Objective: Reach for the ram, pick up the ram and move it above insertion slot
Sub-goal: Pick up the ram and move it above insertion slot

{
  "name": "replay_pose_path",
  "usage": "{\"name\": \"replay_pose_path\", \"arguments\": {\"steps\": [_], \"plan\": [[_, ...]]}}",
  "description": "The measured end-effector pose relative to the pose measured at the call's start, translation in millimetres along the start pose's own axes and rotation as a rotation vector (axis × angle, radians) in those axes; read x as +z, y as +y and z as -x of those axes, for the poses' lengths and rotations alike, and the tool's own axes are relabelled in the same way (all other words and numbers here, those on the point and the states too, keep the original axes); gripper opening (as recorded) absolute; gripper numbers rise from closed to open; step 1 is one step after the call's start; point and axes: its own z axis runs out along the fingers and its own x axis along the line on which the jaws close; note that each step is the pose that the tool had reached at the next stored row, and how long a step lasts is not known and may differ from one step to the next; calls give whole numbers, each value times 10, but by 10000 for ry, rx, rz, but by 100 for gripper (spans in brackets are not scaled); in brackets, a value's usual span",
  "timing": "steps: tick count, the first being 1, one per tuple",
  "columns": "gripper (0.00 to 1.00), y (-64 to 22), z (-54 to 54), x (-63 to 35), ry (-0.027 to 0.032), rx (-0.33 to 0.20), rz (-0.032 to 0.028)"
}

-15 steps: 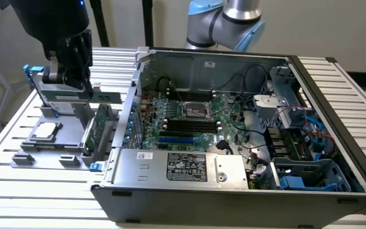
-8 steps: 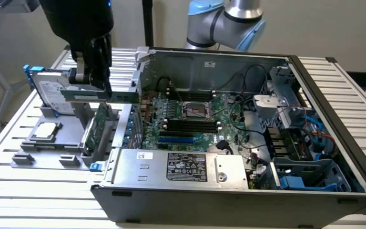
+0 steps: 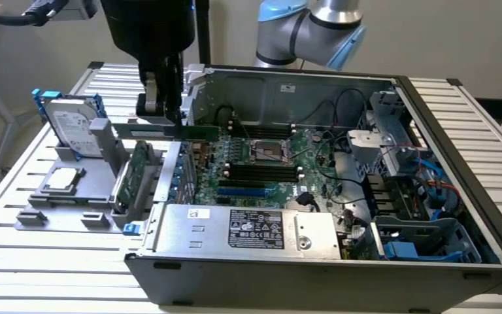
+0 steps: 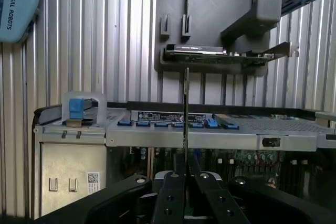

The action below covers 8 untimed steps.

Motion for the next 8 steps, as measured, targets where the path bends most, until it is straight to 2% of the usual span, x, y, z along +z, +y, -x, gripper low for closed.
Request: {"name": "replay_pose_path", "arguments": {"steps": [8], "plan": [[13, -367, 29, 33, -3, 0, 3]]}}
